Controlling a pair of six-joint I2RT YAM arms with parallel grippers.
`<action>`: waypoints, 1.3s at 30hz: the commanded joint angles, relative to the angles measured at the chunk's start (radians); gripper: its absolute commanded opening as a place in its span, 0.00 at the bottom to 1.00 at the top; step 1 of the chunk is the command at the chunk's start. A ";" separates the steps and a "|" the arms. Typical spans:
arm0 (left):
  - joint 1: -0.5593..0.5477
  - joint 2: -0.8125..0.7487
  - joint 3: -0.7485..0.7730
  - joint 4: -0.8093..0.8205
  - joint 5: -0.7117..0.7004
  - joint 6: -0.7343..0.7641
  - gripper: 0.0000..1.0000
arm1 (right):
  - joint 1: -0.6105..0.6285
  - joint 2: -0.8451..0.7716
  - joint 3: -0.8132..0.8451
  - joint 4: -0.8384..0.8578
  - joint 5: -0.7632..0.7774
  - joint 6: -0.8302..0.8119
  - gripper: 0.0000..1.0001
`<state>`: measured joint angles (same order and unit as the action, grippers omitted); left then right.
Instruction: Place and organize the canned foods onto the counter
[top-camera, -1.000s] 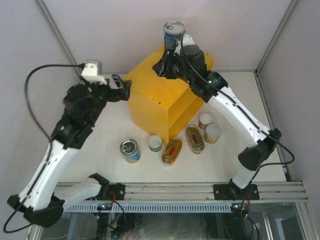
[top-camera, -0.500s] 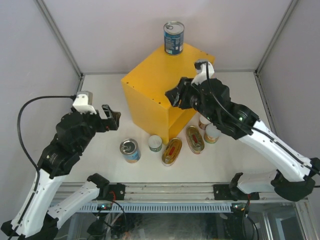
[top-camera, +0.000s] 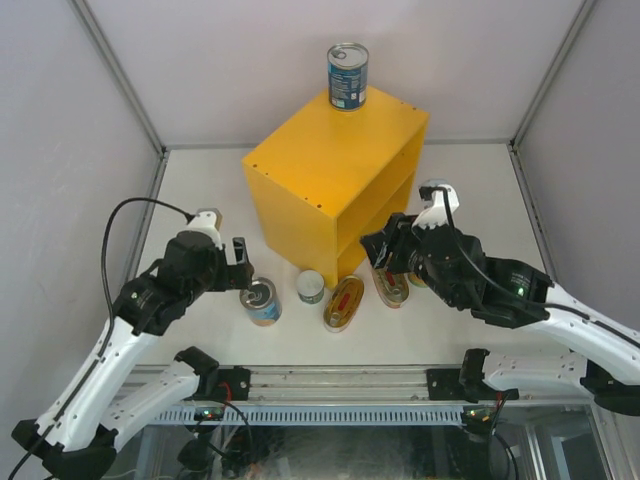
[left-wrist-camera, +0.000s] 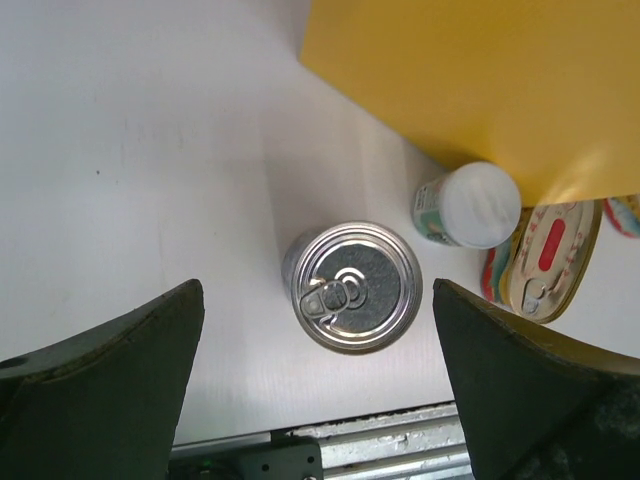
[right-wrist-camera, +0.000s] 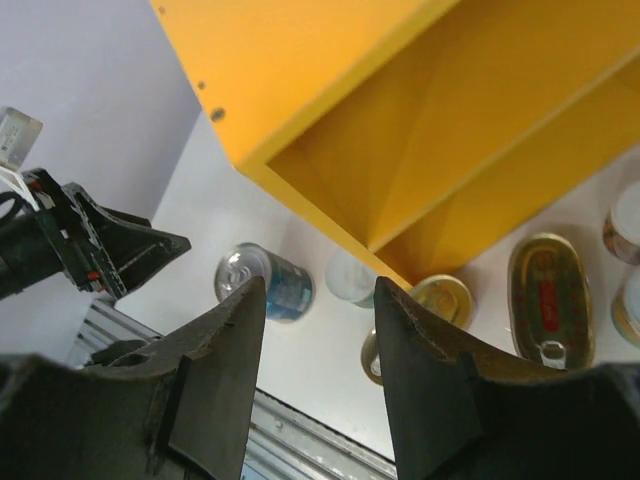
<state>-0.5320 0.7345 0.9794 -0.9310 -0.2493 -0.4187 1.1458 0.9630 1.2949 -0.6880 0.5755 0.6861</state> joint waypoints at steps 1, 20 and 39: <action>-0.024 0.001 -0.058 -0.005 0.023 -0.057 1.00 | 0.048 -0.020 -0.028 -0.073 0.108 0.079 0.48; -0.189 0.104 -0.182 0.048 -0.074 -0.195 1.00 | 0.092 -0.097 -0.109 -0.149 0.161 0.187 0.48; -0.250 0.191 -0.216 0.099 -0.086 -0.230 1.00 | 0.096 -0.117 -0.123 -0.141 0.173 0.180 0.48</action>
<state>-0.7723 0.9157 0.7757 -0.8711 -0.3126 -0.6285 1.2331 0.8494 1.1732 -0.8413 0.7288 0.8639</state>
